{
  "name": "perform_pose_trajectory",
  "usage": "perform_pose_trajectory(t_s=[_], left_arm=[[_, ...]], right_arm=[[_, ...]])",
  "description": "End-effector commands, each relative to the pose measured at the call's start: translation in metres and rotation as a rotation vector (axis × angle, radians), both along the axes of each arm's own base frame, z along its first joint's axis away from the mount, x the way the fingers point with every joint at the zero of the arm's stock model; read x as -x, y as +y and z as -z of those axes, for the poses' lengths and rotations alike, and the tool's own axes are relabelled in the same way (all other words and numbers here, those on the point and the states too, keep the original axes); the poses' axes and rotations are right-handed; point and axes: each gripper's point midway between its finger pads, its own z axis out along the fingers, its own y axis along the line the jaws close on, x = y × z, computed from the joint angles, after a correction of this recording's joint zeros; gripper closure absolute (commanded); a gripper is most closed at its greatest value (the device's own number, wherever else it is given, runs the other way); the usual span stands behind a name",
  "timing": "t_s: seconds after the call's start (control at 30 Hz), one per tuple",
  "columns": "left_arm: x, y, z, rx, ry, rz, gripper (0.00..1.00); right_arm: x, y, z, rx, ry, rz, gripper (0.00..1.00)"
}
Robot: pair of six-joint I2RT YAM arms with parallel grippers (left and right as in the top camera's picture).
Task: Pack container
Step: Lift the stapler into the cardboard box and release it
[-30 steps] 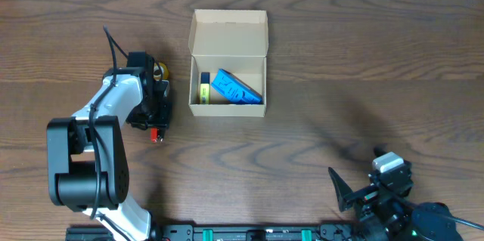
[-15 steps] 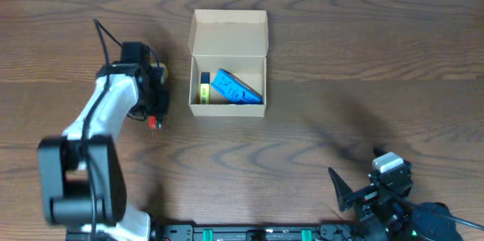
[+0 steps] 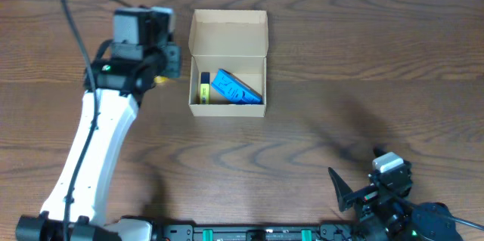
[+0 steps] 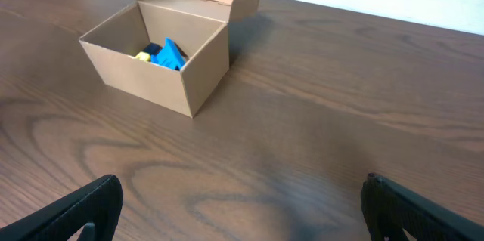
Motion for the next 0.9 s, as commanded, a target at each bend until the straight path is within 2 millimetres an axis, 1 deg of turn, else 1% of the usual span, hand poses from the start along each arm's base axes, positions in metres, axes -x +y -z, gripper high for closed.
perform_pose_trajectory(t_s=[0.0,0.07,0.13,0.2,0.3,0.4,0.67,0.77,0.87], left_arm=[[-0.01,-0.036,0.008,0.007,0.028,0.077,0.87],[-0.011,-0.052,0.02,-0.005,0.06,0.118,0.87],[-0.012,-0.064,0.034,-0.014,0.095,0.144,0.87],[-0.011,-0.075,0.051,-0.024,0.132,0.167,0.88],[-0.008,-0.085,0.07,-0.039,0.179,0.19,0.87],[-0.002,-0.088,0.083,-0.054,0.227,0.202,0.87],[0.013,-0.084,0.113,-0.089,0.349,0.202,0.87],[0.019,-0.082,0.123,-0.098,0.391,0.202,0.88],[0.021,-0.081,0.128,-0.105,0.411,0.201,0.88]], right_arm=[[-0.001,-0.002,0.0,-0.007,0.001,0.017,0.01],[-0.001,-0.002,0.0,-0.007,0.001,0.017,0.01],[-0.001,-0.002,0.0,-0.007,0.001,0.017,0.01],[-0.001,-0.002,0.0,-0.007,0.001,0.017,0.01],[-0.001,-0.002,0.0,-0.007,0.001,0.017,0.01],[-0.001,-0.002,0.0,-0.007,0.001,0.017,0.01],[-0.001,-0.002,0.0,-0.007,0.001,0.017,0.01],[-0.001,-0.002,0.0,-0.007,0.001,0.017,0.01],[-0.001,-0.002,0.0,-0.007,0.001,0.017,0.0]])
